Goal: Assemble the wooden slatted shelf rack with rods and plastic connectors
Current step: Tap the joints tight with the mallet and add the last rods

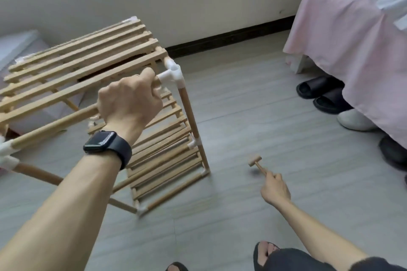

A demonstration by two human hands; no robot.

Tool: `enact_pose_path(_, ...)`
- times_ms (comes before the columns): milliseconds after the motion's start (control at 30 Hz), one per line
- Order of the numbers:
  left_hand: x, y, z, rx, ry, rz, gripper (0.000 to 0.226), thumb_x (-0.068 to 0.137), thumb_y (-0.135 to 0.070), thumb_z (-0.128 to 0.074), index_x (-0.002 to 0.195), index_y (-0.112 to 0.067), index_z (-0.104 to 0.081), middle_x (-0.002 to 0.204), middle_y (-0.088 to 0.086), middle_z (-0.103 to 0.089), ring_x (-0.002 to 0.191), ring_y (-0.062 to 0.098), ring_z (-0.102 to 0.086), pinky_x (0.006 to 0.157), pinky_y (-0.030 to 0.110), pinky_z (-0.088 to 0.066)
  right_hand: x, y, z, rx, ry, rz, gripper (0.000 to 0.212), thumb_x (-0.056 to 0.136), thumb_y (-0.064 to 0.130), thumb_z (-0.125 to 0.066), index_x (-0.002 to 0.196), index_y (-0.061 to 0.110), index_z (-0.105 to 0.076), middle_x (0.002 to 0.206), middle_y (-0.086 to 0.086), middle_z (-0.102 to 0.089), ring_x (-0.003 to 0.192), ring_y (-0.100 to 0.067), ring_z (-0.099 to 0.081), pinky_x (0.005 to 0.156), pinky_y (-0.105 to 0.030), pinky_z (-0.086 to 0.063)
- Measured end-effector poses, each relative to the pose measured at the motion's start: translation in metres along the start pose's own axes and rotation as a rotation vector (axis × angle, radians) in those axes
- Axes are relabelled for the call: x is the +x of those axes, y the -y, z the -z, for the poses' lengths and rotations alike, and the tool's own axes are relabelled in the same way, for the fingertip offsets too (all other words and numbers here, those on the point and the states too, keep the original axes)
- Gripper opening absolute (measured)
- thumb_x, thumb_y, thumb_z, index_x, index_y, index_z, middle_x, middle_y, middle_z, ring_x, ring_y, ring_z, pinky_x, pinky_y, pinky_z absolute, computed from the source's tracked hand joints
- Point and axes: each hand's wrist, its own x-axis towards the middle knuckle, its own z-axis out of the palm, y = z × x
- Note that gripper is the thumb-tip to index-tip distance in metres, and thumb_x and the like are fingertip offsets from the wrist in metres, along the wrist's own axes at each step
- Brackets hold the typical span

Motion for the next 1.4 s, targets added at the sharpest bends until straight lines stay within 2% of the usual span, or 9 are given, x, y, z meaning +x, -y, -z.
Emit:
enact_pose_path(367, 0.016, -0.022, -0.018, -0.067, -0.006, 0.045, 0.015, 0.091, -0.017, -0.055, 0.077, -0.014, -0.059, 0.054, -0.007, -0.018, 0.055, 0.027, -0.034, 0.057, 0.038, -0.029, 0.004, -0.074, -0.024, -0.02, 0.01, -0.116, 0.055, 0.099, 0.008, -0.039, 0.152, 0.021, -0.03, 0.138, -0.017, -0.037, 0.125, -0.04, -0.047, 0.102, -0.04, -0.043)
enact_pose_path(500, 0.01, -0.025, -0.017, -0.029, 0.017, 0.042, 0.017, 0.095, -0.02, -0.052, 0.081, -0.016, -0.06, 0.056, 0.0, -0.035, 0.053, 0.025, -0.04, 0.055, 0.035, -0.029, -0.001, -0.054, -0.01, 0.007, 0.045, -0.142, 0.055, 0.096, 0.019, -0.05, 0.148, 0.019, -0.032, 0.144, -0.017, -0.034, 0.131, -0.042, -0.04, 0.106, -0.042, -0.042)
enact_pose_path(700, 0.008, -0.021, 0.006, -0.148, 0.21, -0.032, 0.008, 0.097, -0.028, -0.051, 0.1, -0.02, -0.051, 0.072, -0.004, -0.052, 0.059, 0.019, -0.051, 0.053, 0.034, -0.044, -0.024, 0.086, 0.096, 0.456, -0.195, 0.259, 0.054, 0.102, 0.04, -0.052, 0.147, 0.012, -0.044, 0.143, -0.015, -0.051, 0.134, -0.033, -0.046, 0.11, -0.04, -0.035)
enact_pose_path(867, 0.015, 0.012, 0.042, -0.448, 0.406, -0.036, 0.036, 0.093, -0.048, -0.057, 0.124, -0.032, -0.049, 0.107, -0.01, -0.055, 0.092, 0.009, -0.054, 0.076, 0.028, -0.049, -0.082, 0.215, 0.218, 0.787, -0.233, 0.641, 0.05, 0.098, 0.064, -0.042, 0.126, 0.024, -0.056, 0.109, 0.013, -0.06, 0.1, -0.011, -0.057, 0.088, -0.034, -0.044)
enact_pose_path(1000, 0.022, 0.089, 0.059, -0.255, 0.164, 0.305, 0.04, 0.095, -0.053, -0.045, 0.126, -0.029, -0.054, 0.123, 0.002, -0.059, 0.11, 0.022, -0.052, 0.089, 0.043, -0.047, -0.103, 0.286, 0.268, 0.689, -0.141, 0.702, 0.064, 0.097, 0.064, -0.044, 0.139, 0.016, -0.05, 0.129, -0.002, -0.06, 0.119, -0.024, -0.056, 0.098, -0.042, -0.047)
enact_pose_path(1067, 0.021, 0.135, 0.06, -0.134, 0.222, 0.626, 0.05, 0.094, -0.052, -0.045, 0.133, -0.021, -0.05, 0.137, 0.012, -0.052, 0.126, 0.032, -0.045, 0.1, 0.05, -0.04, -0.106, 0.31, 0.277, 0.552, -0.089, 0.65, 0.071, 0.099, 0.062, -0.043, 0.146, 0.01, -0.044, 0.14, -0.01, -0.055, 0.125, -0.028, -0.053, 0.102, -0.046, -0.045)
enact_pose_path(1167, 0.007, 0.182, 0.048, -0.299, 0.427, 1.022, 0.072, 0.097, -0.062, -0.041, 0.146, -0.01, -0.034, 0.145, 0.02, -0.047, 0.131, 0.041, -0.047, 0.104, 0.051, -0.042, -0.105, 0.33, 0.274, 0.393, -0.003, 0.558, 0.069, 0.103, 0.058, -0.035, 0.144, 0.004, -0.046, 0.135, -0.015, -0.059, 0.117, -0.032, -0.057, 0.093, -0.044, -0.046)
enact_pose_path(1300, -0.016, 0.185, 0.019, -0.97, 0.434, 1.246, 0.064, 0.1, -0.065, -0.037, 0.118, -0.008, -0.058, 0.103, 0.011, -0.07, 0.083, 0.032, -0.073, 0.072, 0.045, -0.06, -0.098, 0.335, 0.255, 0.186, -0.223, 0.488, 0.065, 0.104, 0.052, -0.018, 0.115, 0.007, -0.064, 0.106, -0.013, -0.069, 0.094, -0.031, -0.063, 0.09, -0.041, -0.052)
enact_pose_path(1400, -0.026, 0.182, 0.007, -0.786, 0.327, 1.202, 0.056, 0.099, -0.063, -0.036, 0.096, -0.017, -0.068, 0.076, 0.009, -0.071, 0.063, 0.026, -0.071, 0.059, 0.041, -0.064, -0.095, 0.325, 0.245, 0.207, -0.313, 0.532, 0.063, 0.102, 0.055, -0.02, 0.104, 0.011, -0.065, 0.103, -0.014, -0.068, 0.094, -0.033, -0.061, 0.087, -0.041, -0.051)
